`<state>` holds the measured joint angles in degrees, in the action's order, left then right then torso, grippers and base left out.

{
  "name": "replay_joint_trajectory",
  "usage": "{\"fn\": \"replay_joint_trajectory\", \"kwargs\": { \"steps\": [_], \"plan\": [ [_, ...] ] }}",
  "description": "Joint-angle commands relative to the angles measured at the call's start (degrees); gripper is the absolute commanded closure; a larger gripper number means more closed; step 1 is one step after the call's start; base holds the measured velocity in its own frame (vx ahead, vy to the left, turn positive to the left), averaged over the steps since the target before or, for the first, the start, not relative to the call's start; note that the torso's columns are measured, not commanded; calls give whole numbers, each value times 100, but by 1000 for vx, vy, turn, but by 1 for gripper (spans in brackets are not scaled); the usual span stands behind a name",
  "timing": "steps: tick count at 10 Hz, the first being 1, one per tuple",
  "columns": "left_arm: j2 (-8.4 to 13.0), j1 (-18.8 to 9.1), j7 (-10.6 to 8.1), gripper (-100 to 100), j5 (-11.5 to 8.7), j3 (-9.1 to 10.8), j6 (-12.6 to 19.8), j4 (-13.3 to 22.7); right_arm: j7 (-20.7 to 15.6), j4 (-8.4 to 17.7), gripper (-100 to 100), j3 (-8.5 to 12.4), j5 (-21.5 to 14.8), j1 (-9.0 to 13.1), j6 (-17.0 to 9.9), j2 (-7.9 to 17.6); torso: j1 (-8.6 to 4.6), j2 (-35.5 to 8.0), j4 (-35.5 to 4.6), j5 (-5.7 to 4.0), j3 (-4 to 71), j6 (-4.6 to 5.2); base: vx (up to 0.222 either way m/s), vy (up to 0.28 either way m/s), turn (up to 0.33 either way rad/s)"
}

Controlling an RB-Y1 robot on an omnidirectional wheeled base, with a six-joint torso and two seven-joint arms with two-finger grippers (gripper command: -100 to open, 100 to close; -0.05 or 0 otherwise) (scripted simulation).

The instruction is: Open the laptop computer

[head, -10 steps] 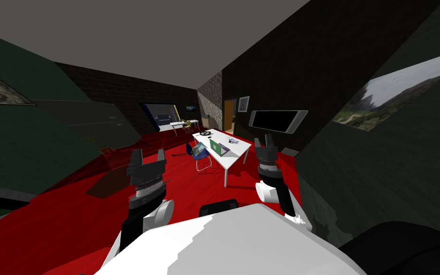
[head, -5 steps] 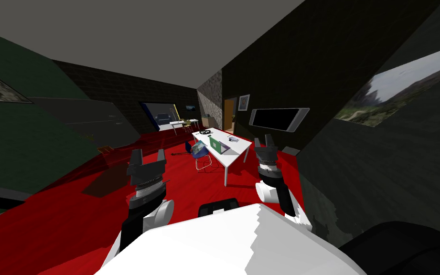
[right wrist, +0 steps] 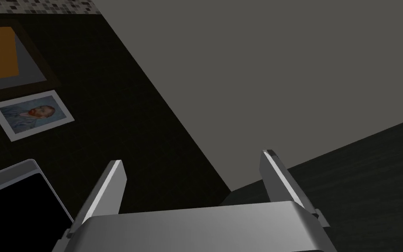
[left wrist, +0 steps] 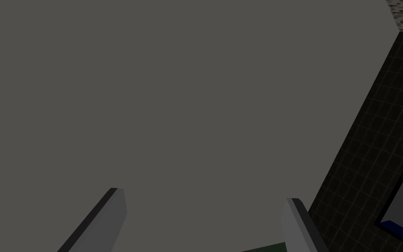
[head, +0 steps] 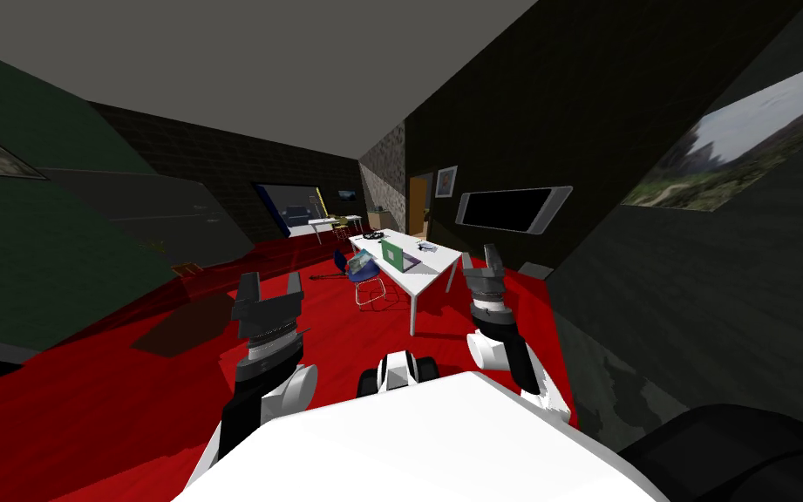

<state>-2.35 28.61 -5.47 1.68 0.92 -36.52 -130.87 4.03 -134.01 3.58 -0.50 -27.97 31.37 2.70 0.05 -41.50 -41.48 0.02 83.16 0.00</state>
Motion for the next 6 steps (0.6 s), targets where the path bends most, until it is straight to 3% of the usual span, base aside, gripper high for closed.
{"fn": "replay_joint_trajectory", "kwargs": {
  "steps": [1, 2, 6],
  "plan": [
    [0, 0, 0, 0, 0, 0, 0, 1, -184, 128, -100, 53, -158, 24, -31, 287, 5, -51, -55, 2, 114, 0, 44, 61, -1],
    [0, 1, 0, 0, 0, 0, 0, 1, -367, 242, -100, 96, -325, 53, -77, 460, 8, -63, -71, 2, 141, 0, 79, 83, -2],
    [0, 1, 0, 0, 0, 0, 0, 0, -843, 515, -100, 209, -760, 124, -193, 746, -12, -77, -81, -4, 141, 1, 86, 84, -1]
  ]
}}
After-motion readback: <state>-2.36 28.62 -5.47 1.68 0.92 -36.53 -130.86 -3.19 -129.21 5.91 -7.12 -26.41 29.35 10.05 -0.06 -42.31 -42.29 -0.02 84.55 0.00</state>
